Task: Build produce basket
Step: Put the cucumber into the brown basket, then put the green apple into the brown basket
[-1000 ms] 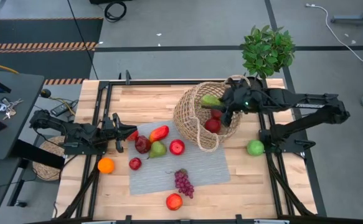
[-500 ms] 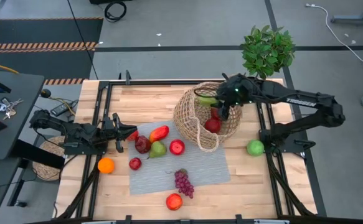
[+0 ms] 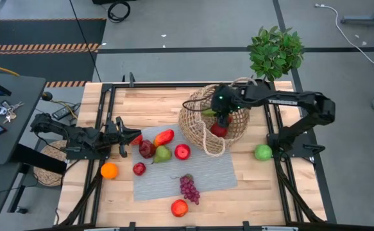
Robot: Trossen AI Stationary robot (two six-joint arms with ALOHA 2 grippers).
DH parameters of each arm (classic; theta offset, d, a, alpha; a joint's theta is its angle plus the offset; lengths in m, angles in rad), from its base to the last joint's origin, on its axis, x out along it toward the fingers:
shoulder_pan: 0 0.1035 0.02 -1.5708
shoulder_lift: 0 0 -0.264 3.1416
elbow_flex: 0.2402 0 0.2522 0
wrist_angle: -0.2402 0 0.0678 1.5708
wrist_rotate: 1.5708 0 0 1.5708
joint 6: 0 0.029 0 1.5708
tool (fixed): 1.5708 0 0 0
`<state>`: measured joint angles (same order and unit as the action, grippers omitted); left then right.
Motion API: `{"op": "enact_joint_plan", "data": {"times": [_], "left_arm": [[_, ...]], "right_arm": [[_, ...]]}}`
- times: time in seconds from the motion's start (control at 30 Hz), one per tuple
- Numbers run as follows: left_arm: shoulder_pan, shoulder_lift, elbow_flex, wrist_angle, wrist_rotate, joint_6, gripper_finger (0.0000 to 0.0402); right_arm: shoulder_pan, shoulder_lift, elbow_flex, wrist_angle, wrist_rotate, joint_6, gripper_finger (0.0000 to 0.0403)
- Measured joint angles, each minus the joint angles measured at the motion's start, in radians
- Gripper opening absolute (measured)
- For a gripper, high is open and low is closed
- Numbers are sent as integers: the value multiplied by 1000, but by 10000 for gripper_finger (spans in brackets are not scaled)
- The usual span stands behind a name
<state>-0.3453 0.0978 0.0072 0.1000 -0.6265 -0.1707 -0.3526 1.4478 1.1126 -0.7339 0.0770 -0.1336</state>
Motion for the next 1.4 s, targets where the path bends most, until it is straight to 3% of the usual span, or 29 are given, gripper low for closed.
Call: {"op": "enact_joint_plan", "data": {"times": [0.13, 0.27, 0.57, 0.87, 1.1, 1.4], "left_arm": [[0, 0, 0, 0, 0, 0, 48], [0, 0, 0, 0, 0, 0, 48], [0, 0, 0, 0, 0, 0, 48], [0, 0, 0, 0, 0, 0, 48], [0, 0, 0, 0, 0, 0, 48], [0, 0, 0, 0, 0, 0, 48]], "right_arm": [[-13, 40, 0, 1, 22, -35, 177], [-18, 38, 0, 24, 7, -46, 213], [-6, -71, 25, -49, 44, -6, 292], [138, -302, 52, -266, 35, 133, 291], [273, -469, 51, -445, 35, 338, 291], [391, -585, -62, -527, 42, 582, 291]]}}
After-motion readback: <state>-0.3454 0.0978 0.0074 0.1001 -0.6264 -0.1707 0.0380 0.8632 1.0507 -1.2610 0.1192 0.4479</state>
